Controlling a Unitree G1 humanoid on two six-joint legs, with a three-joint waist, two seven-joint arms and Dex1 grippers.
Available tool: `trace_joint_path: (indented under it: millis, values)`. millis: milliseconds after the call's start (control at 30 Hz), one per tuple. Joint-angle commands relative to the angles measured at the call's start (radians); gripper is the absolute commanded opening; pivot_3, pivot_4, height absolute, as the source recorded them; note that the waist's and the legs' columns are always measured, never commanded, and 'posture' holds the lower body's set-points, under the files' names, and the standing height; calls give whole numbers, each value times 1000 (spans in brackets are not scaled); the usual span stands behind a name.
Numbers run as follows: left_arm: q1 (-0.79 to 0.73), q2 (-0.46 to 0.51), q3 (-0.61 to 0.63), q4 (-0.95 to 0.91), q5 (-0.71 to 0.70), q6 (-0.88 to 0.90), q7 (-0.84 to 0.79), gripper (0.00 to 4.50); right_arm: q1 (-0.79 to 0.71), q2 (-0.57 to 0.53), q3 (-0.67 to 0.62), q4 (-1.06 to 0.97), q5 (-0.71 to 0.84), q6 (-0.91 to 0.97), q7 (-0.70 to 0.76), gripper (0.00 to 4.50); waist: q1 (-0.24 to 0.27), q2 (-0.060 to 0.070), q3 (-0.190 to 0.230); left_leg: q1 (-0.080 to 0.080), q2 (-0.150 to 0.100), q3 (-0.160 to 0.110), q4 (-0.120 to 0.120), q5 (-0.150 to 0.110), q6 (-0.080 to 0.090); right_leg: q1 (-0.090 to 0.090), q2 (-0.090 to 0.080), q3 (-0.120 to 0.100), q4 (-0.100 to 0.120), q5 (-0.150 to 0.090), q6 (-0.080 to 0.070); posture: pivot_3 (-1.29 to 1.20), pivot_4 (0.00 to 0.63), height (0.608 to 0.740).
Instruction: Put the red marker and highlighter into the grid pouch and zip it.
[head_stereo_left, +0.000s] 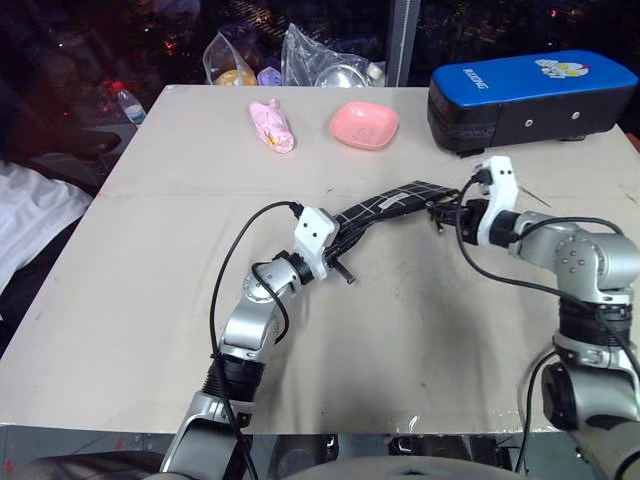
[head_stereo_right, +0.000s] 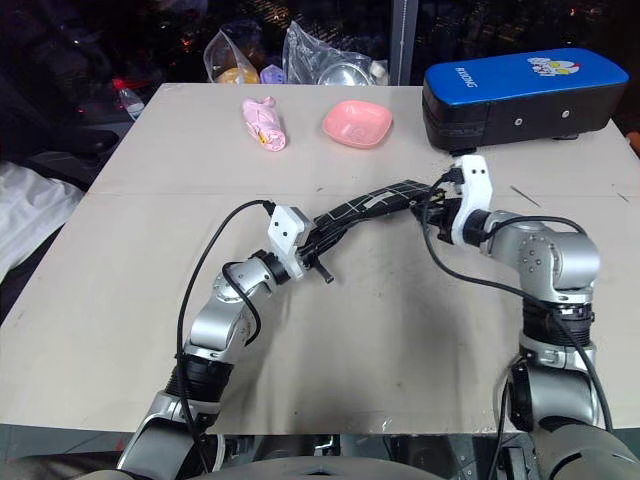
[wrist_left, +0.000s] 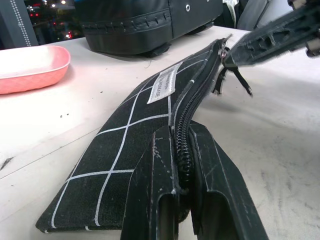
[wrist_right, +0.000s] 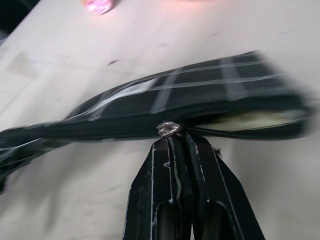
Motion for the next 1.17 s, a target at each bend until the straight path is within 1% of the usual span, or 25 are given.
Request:
trace_joint_path:
  millis: [33,100,200,267,300,367,433,533,567,600,733,767,867,967,1033,1067,1167]
  values:
    - [5,13,26,-13,0,-20,12,0,-34,-58,-74,63,-42,-86,-27,49,0,0,0,0,0,0,0,0,0,0,0,0,0,0,0,0,150,740]
    - [7,17,27,-13,0,-23,10,0,-41,-71,-79,95,-48,-114,-32,49,-2,0,0,0,0,0,-1,0,0,0,0,0,-1,0,0,0,150,740]
    - [9,32,22,-9,27,-40,18,0,-23,-84,-63,79,-26,-124,11,49,-2,0,0,1,0,1,-2,0,0,0,0,1,-1,0,0,0,150,740]
    - [17,45,22,-11,46,-63,22,0,2,-106,-39,67,-27,-143,51,606,0,0,0,0,0,1,-2,0,0,0,0,0,-1,0,0,0,150,740]
    - [25,49,25,-19,41,-68,14,603,15,-120,-31,62,-24,-150,73,983,0,0,0,0,1,1,-2,0,0,0,0,0,-2,0,0,0,150,740]
    - [44,61,31,-42,37,-73,12,1060,33,-139,-27,60,-23,-163,93,1790,1,0,0,0,2,1,-2,0,0,0,0,0,-3,0,0,0,150,740]
    - [74,78,48,-77,50,-75,41,2064,57,-170,-20,71,-43,-216,123,2825,0,0,0,0,3,2,-2,0,0,0,0,1,-4,0,0,0,150,740]
    - [195,127,102,-218,14,-39,38,3521,161,-259,20,112,-114,-411,256,4292,0,0,0,0,3,2,-3,0,0,0,0,2,-5,0,0,0,150,740]
    - [233,145,118,-260,-6,-18,31,3901,187,-276,29,136,-138,-485,289,4329,0,0,0,0,3,2,-3,0,1,0,0,2,-7,0,0,0,150,740]
    - [261,159,128,-290,-22,5,27,3901,203,-287,36,159,-153,-537,315,4329,0,0,0,0,4,2,-4,0,1,0,0,2,-8,0,0,0,150,740]
    - [421,217,182,-423,-89,91,5,3901,304,-316,40,266,-210,-881,491,4329,-1,0,1,0,4,3,-4,0,0,0,1,2,-8,0,0,0,150,740]
    - [453,224,192,-447,-103,107,5,3901,319,-320,37,290,-219,-935,514,4329,-2,0,1,1,4,3,-4,0,1,1,1,2,-8,0,0,0,150,740]
    - [568,247,200,-506,-107,137,6,3901,357,-330,29,375,-209,-1075,644,4329,-1,0,1,2,4,5,-3,0,1,1,1,4,-8,0,0,0,150,740]
    - [642,261,188,-534,-91,140,12,3901,353,-322,15,472,-200,-1164,710,4329,-1,0,1,2,5,5,-3,-1,1,1,1,4,-8,0,0,0,150,740]
    - [673,257,179,-539,-82,137,20,3901,357,-302,-13,519,-131,-1202,824,4329,1,0,1,2,5,5,-2,-1,1,1,1,4,-8,0,0,0,150,740]
    - [678,254,178,-540,-80,138,24,3901,359,-298,-18,531,-114,-1214,857,4329,1,0,1,2,5,5,-2,-1,1,2,1,4,-8,0,0,0,150,740]
    - [666,248,174,-531,-100,157,22,3901,350,-300,-9,561,-116,-1202,884,4329,2,0,1,2,5,5,-2,-1,2,2,1,4,-8,0,0,0,150,740]
